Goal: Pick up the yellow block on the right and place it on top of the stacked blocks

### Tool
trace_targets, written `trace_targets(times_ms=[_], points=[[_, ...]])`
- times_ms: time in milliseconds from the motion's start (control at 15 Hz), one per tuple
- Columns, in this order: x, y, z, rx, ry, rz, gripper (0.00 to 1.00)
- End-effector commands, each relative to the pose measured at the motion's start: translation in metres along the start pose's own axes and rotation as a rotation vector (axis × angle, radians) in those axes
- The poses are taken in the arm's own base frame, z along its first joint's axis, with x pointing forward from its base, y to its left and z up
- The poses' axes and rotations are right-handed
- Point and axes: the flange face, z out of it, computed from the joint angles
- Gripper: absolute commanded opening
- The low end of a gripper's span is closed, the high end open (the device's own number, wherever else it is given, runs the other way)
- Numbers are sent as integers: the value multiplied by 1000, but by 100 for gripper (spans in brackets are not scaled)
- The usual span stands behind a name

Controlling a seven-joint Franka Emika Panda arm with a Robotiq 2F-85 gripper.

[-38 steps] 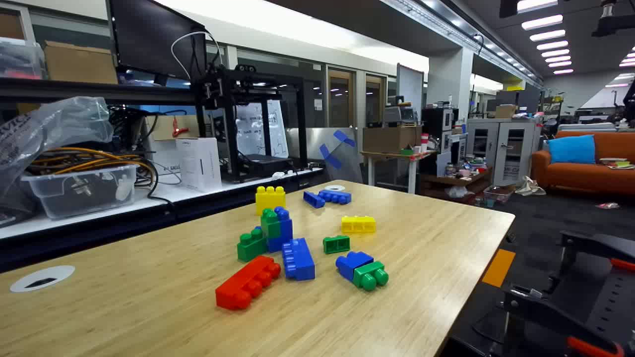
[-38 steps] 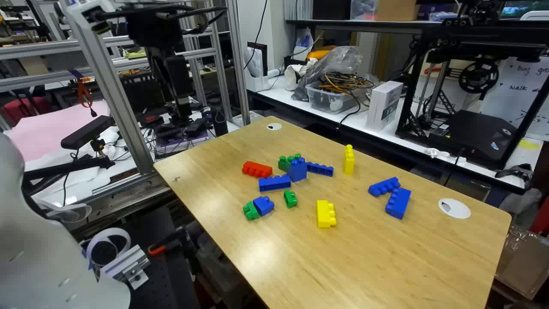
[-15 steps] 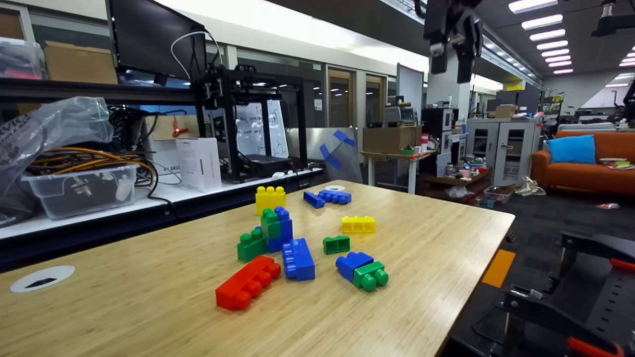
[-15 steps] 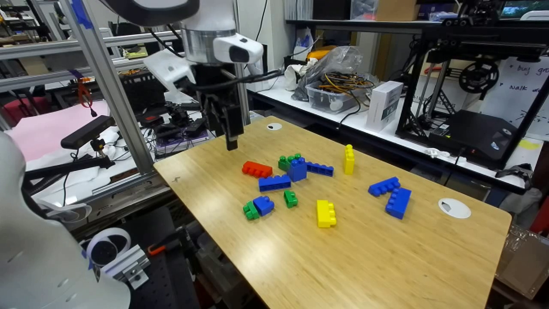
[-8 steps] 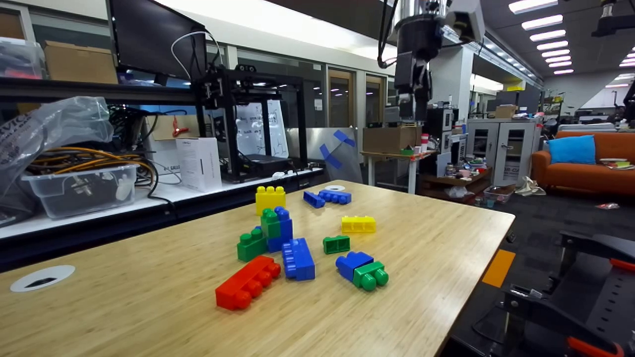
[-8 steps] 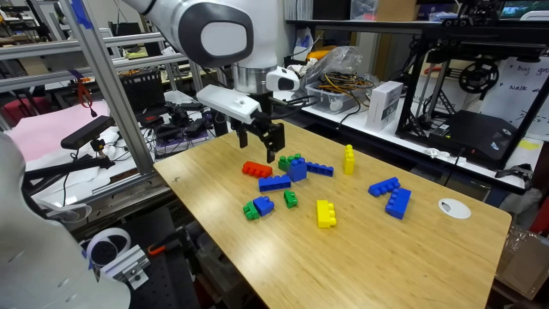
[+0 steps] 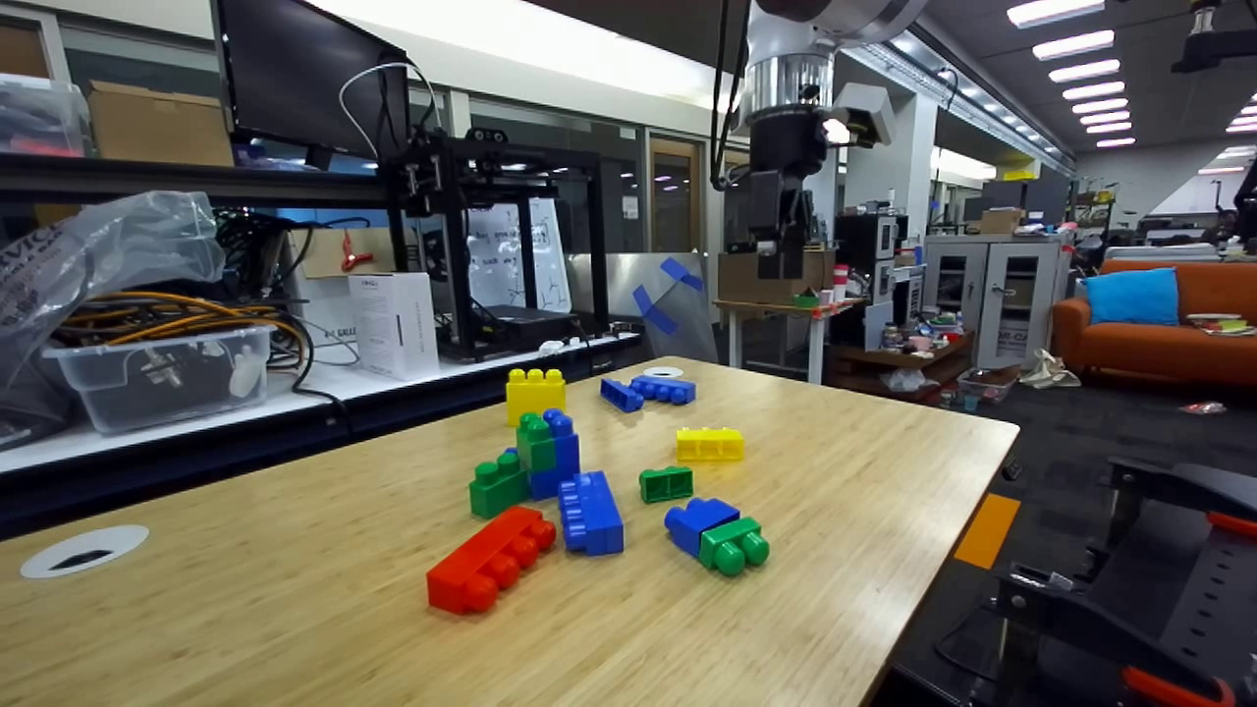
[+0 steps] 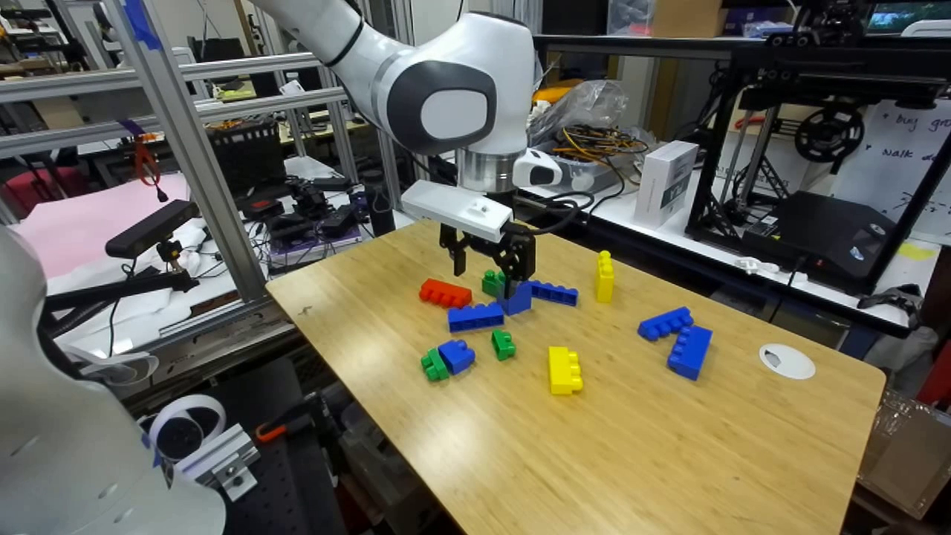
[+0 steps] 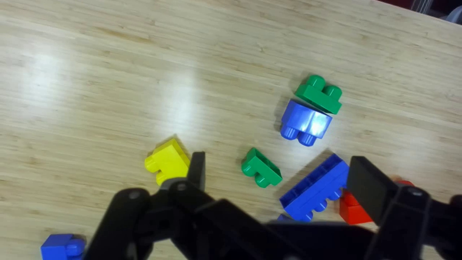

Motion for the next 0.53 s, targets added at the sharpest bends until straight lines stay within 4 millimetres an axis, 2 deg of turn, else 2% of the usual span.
trace_targets(times_ms=[0, 133, 467], points=[[0, -2, -4, -2, 5, -2, 100], [-1, -3, -4, -2, 5, -1, 100], [17, 24, 39, 56, -54, 26, 100]])
